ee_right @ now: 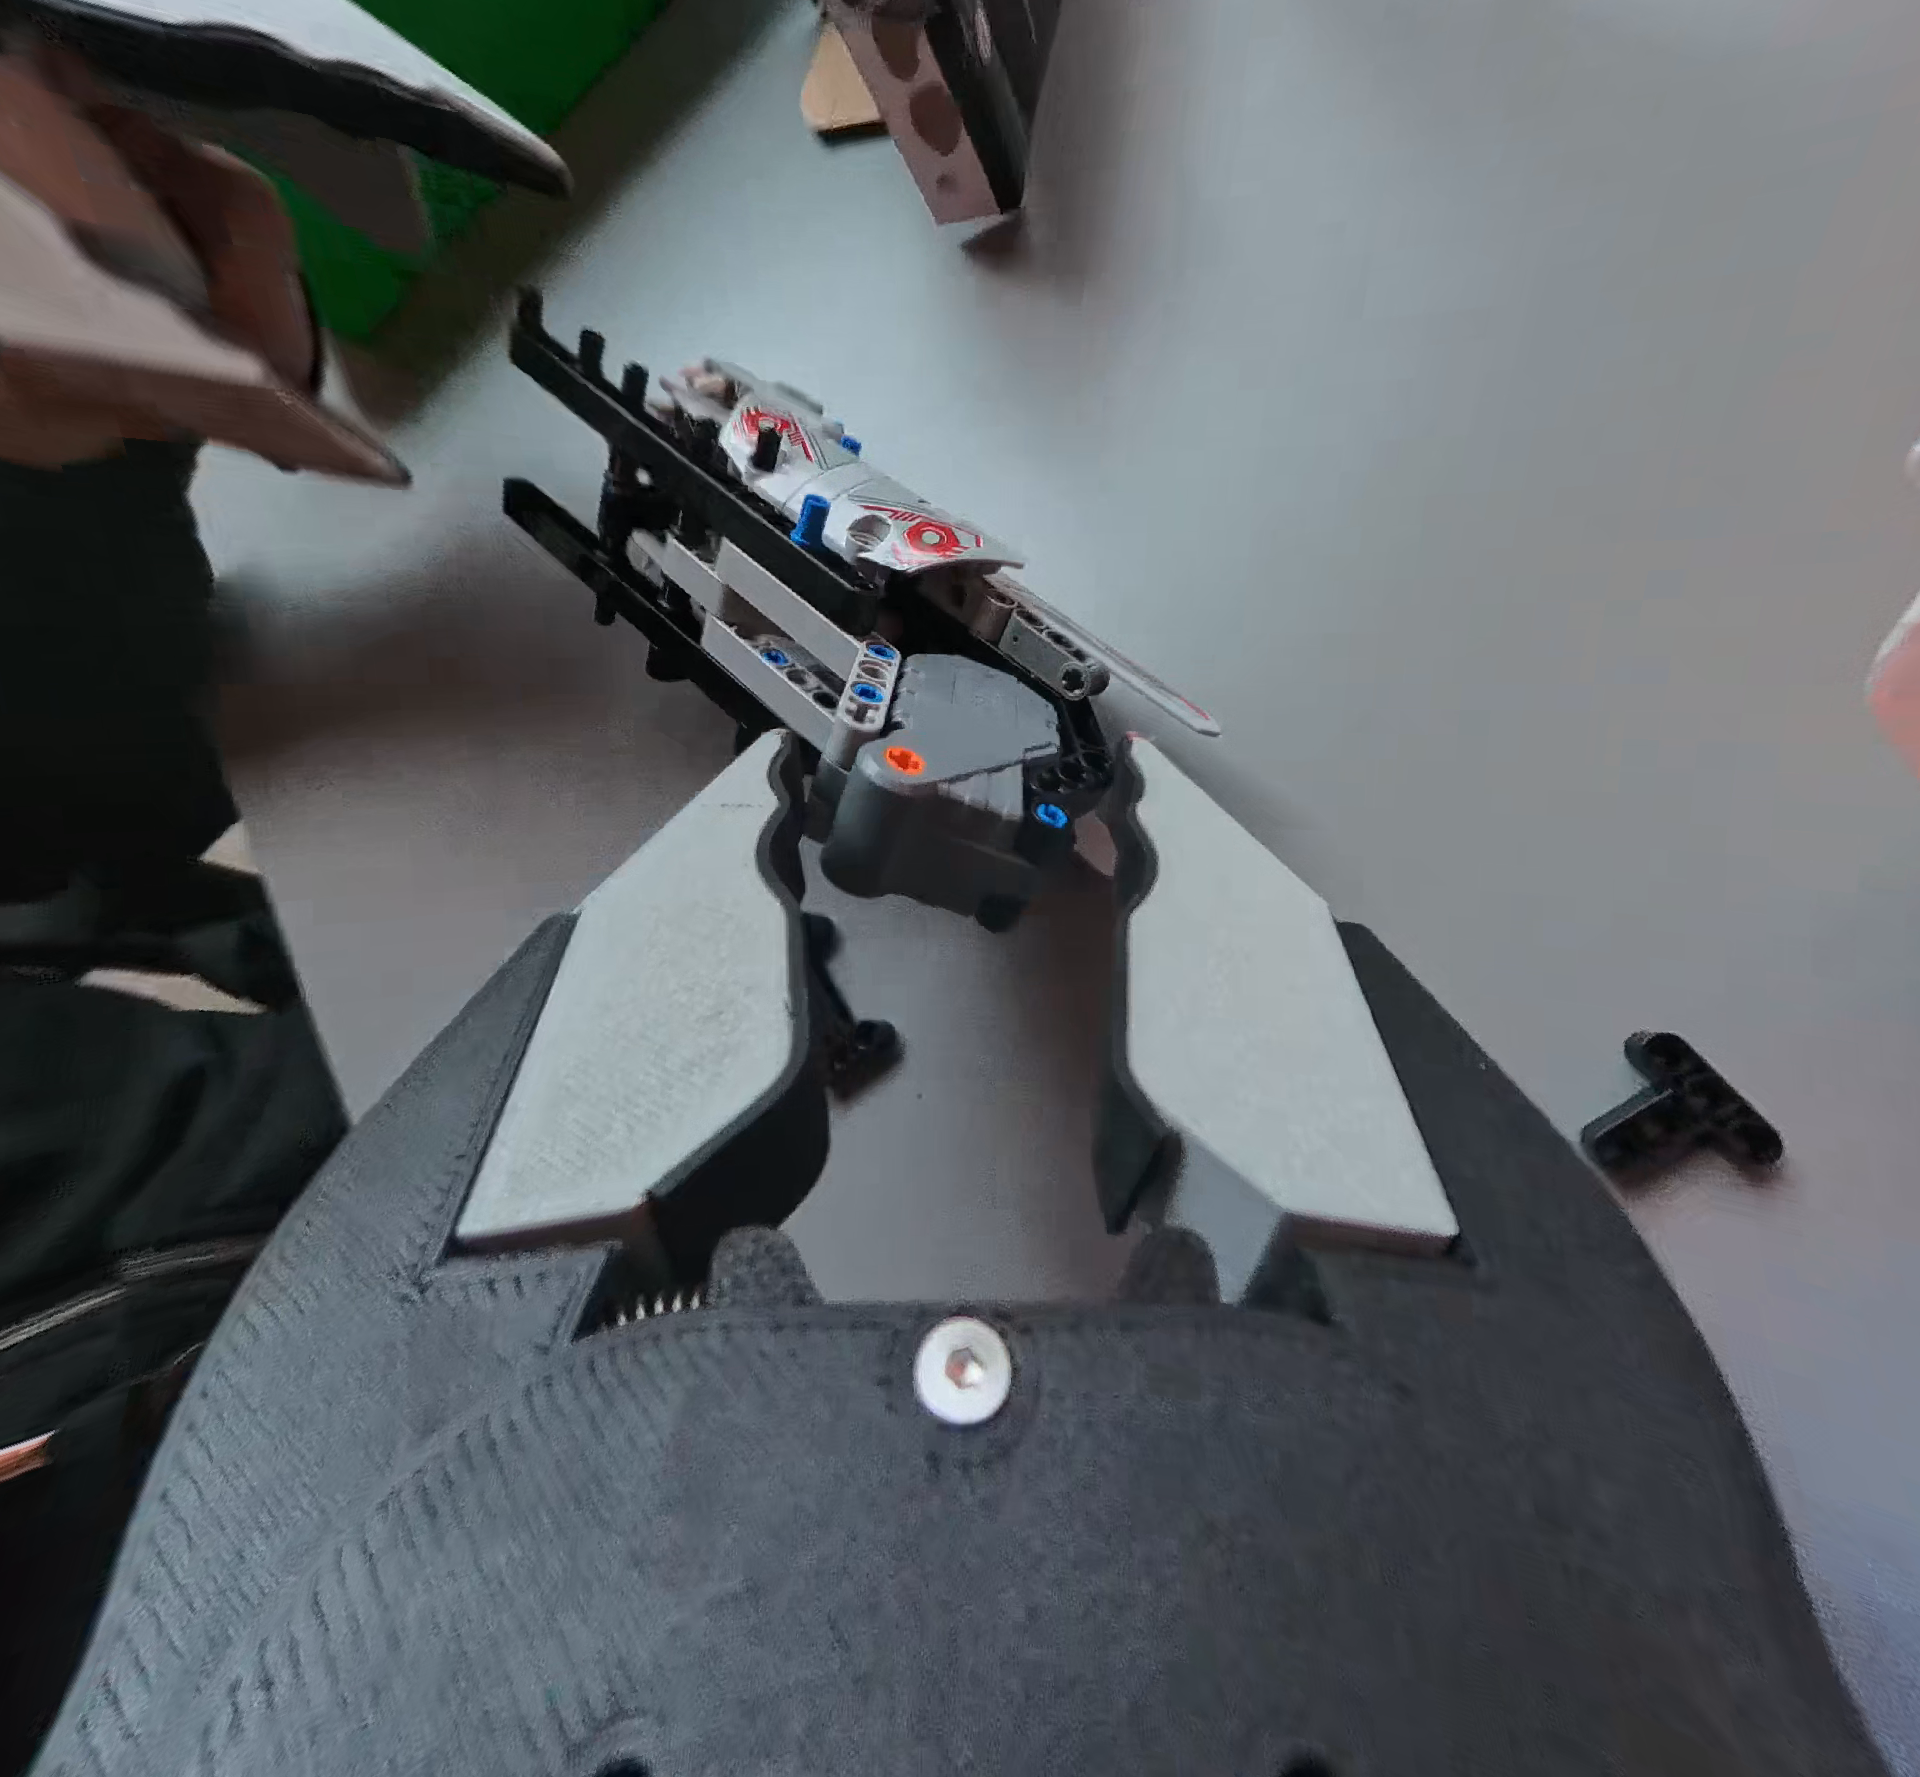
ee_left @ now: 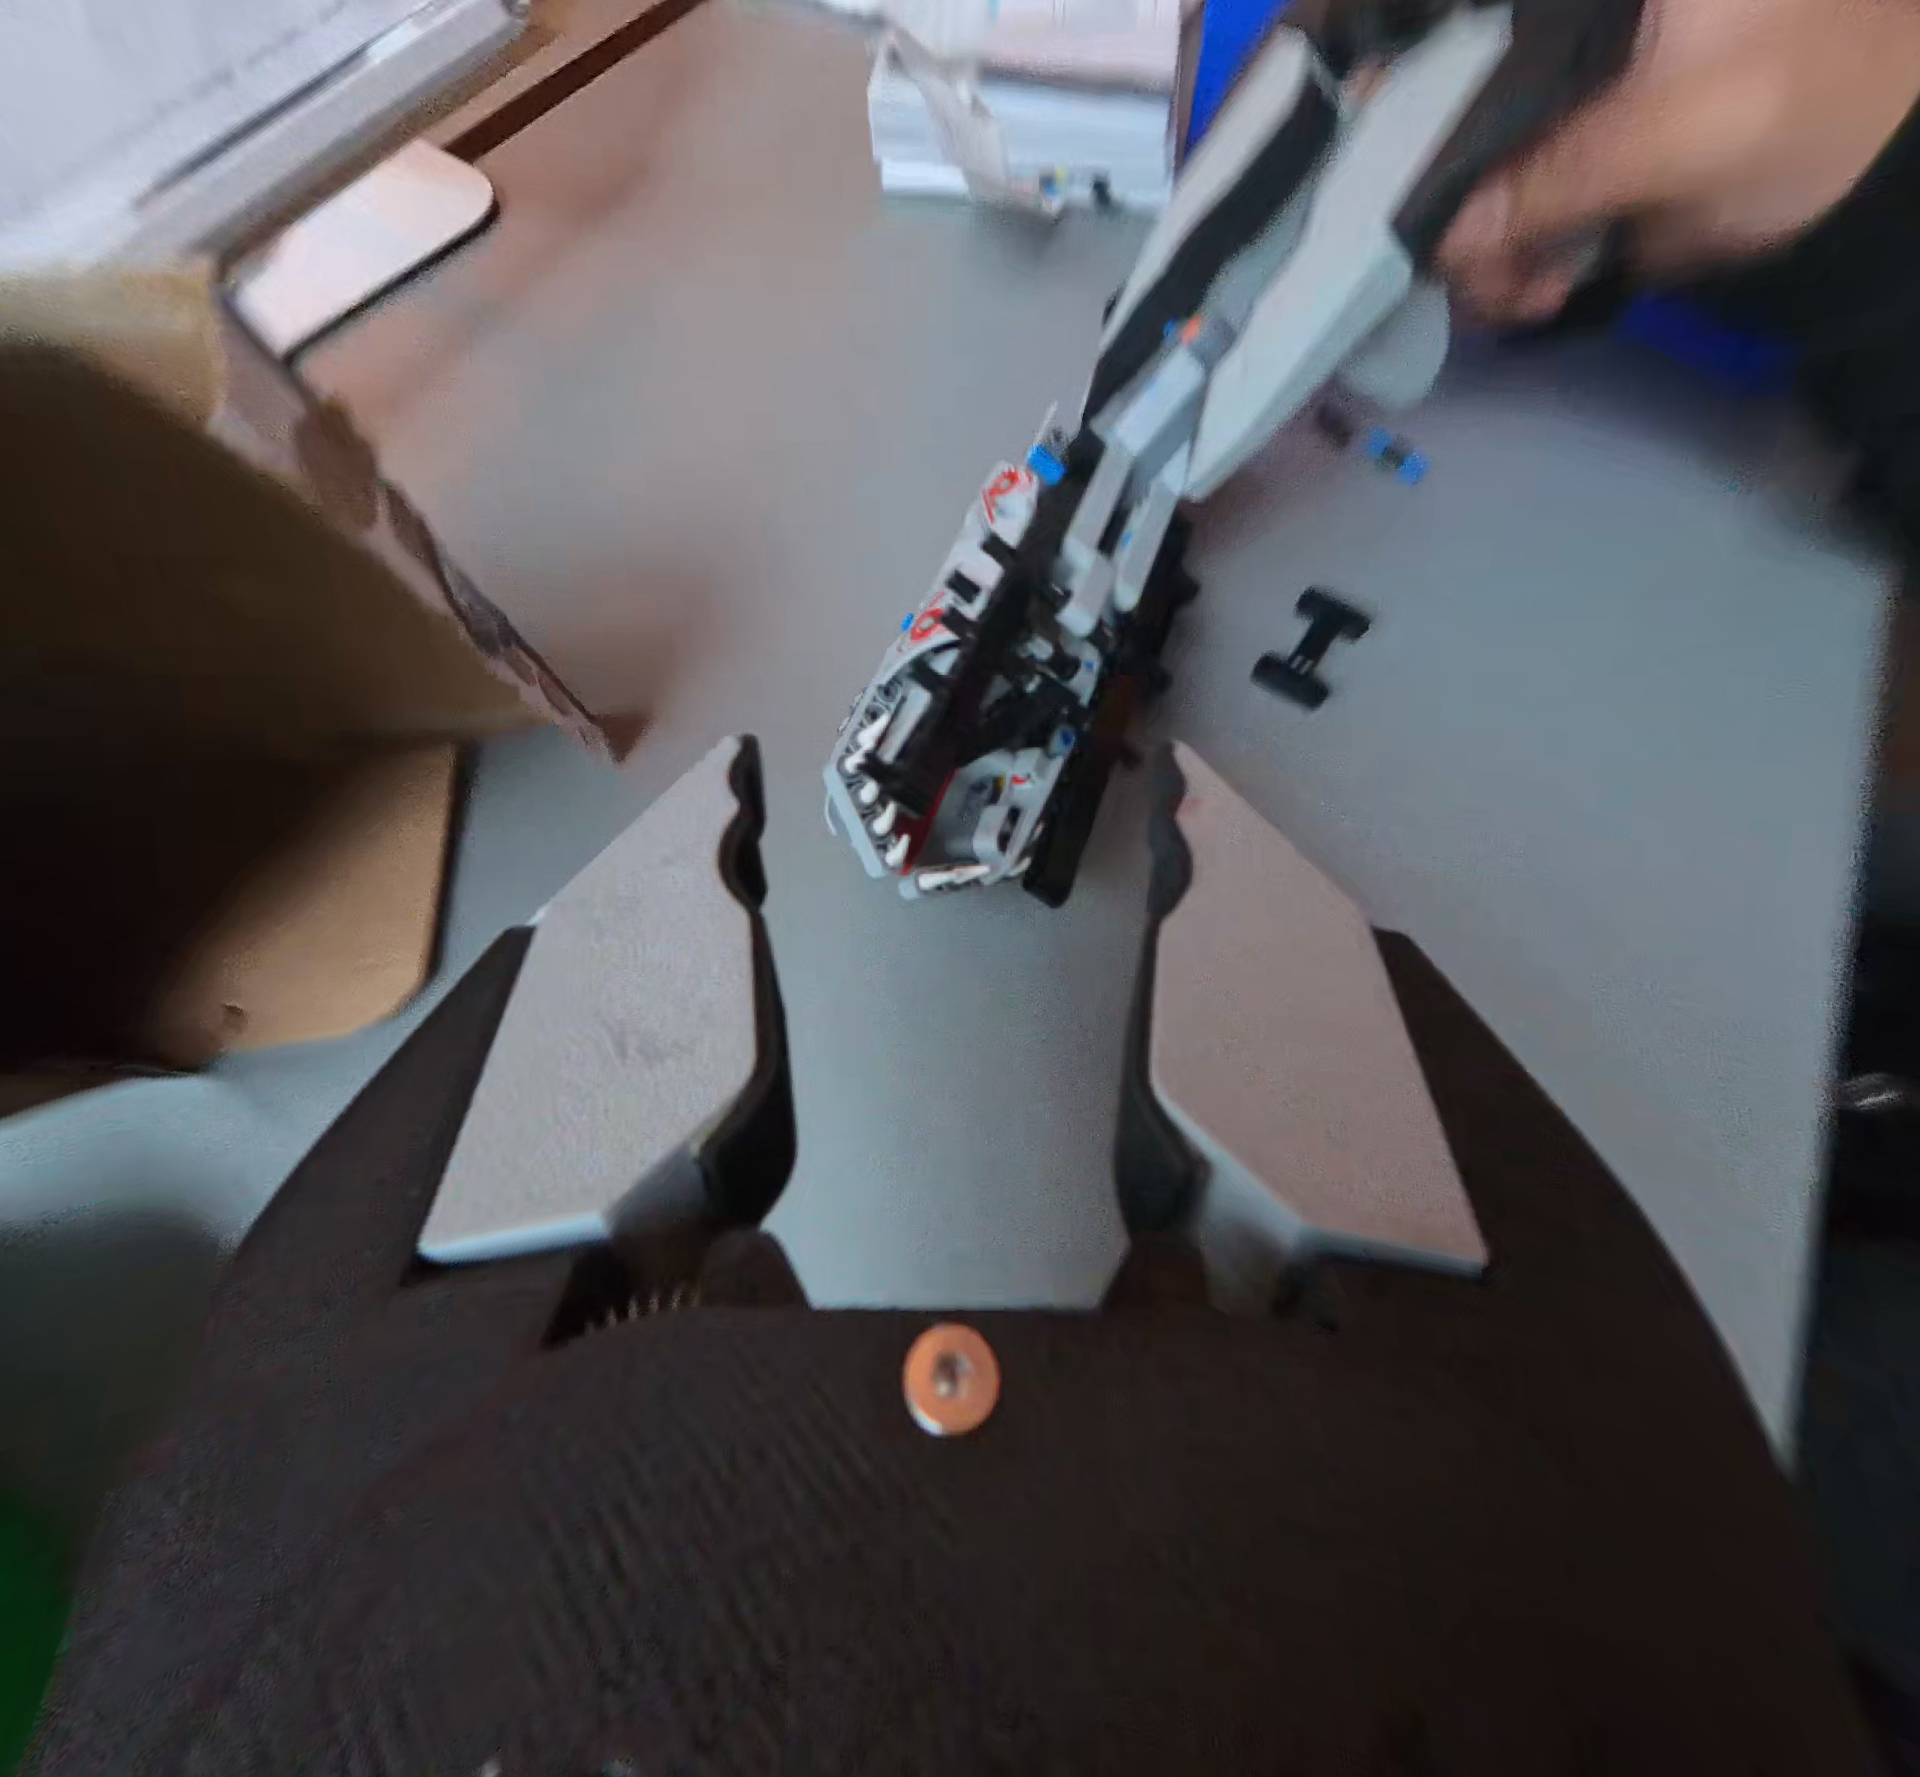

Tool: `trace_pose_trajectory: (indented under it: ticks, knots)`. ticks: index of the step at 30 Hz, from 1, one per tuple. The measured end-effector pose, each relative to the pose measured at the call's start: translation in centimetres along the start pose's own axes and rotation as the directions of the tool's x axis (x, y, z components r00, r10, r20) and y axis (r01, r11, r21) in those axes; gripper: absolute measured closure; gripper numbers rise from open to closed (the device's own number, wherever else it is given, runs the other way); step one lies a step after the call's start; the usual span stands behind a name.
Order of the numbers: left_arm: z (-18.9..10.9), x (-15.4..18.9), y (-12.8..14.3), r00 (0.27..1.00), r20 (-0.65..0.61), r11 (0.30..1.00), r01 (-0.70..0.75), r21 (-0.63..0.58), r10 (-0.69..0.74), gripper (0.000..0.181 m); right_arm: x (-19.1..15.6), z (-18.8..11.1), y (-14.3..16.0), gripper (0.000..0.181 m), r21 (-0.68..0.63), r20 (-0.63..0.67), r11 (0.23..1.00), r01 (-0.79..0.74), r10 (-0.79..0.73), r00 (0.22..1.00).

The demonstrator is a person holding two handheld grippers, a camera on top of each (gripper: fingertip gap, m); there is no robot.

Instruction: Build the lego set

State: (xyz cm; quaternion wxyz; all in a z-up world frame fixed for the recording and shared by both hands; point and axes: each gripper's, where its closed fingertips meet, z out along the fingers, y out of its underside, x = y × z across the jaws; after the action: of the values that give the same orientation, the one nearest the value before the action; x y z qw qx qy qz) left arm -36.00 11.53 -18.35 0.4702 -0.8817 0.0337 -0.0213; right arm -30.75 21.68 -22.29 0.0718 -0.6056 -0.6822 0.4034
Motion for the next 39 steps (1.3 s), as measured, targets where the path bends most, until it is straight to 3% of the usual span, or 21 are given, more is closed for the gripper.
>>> trace_pose_trajectory:
  ticks: [4,7,12,16,22,23,26,28,33,37,39]
  knots:
    - [2.6,0.3,0.7,0.907,0.156,0.91,-0.356,-0.215,0.392,0.108,0.0,0.3,-0.6,0.125,-0.069,0.019,0.997,-0.024,0.025,1.0]
    - [4.4,0.1,1.9,0.865,0.1,0.835,-0.434,-0.339,0.491,0.114,0.2,0.4,-1.1,0.125,-0.068,0.017,0.998,-0.004,0.005,1.0]
    - [5.3,-0.2,2.1,0.968,-0.045,0.917,-0.248,-0.313,0.246,0.118,0.9,-1.9,-2.6,0.131,0.121,-0.039,0.993,0.014,-0.009,0.999]
    - [5.4,-0.8,2.1,0.989,-0.146,0.958,-0.064,-0.281,0.023,0.118,1.4,-5.8,-0.4,0.128,0.218,-0.194,0.976,0.028,0.016,0.981]
    - [5.7,-1.2,1.7,0.988,-0.155,0.976,-0.034,-0.214,0.001,0.118,0.3,-10.7,4.9,0.145,0.097,-0.372,0.995,0.005,0.031,0.928]
    - [5.8,-1.2,1.7,0.989,-0.15,0.978,-0.035,-0.204,0.004,0.118,0.0,-11.4,5.1,0.154,0.092,-0.402,0.996,0.011,0.027,0.915]
    - [5.8,-1.1,1.7,0.99,-0.142,0.979,-0.041,-0.199,0.012,0.118,-1.0,-12.7,4.7,0.156,0.105,-0.443,0.993,0.063,-0.01,0.896]
    - [5.8,-1.1,1.7,0.99,-0.138,0.979,-0.045,-0.2,0.017,0.118,-1.4,-12.5,4.4,0.146,0.134,-0.433,0.988,0.07,-0.006,0.901]
    - [5.3,-0.8,1.9,0.985,-0.166,0.981,0.02,-0.195,-0.053,0.118,-1.3,-10.0,6.8,0.151,0.072,-0.434,0.997,0.037,-0.002,0.901]
    - [5.4,-0.8,1.7,0.977,-0.19,0.983,0.069,-0.173,-0.102,0.118,-3.9,-5.5,7.4,0.154,0.093,-0.234,0.995,0.031,-0.009,0.972]
    - [5.5,-0.7,1.6,0.979,-0.188,0.985,0.054,-0.162,-0.084,0.118,-4.8,-3.3,6.7,0.165,0.117,-0.155,0.993,0.035,-0.017,0.988]
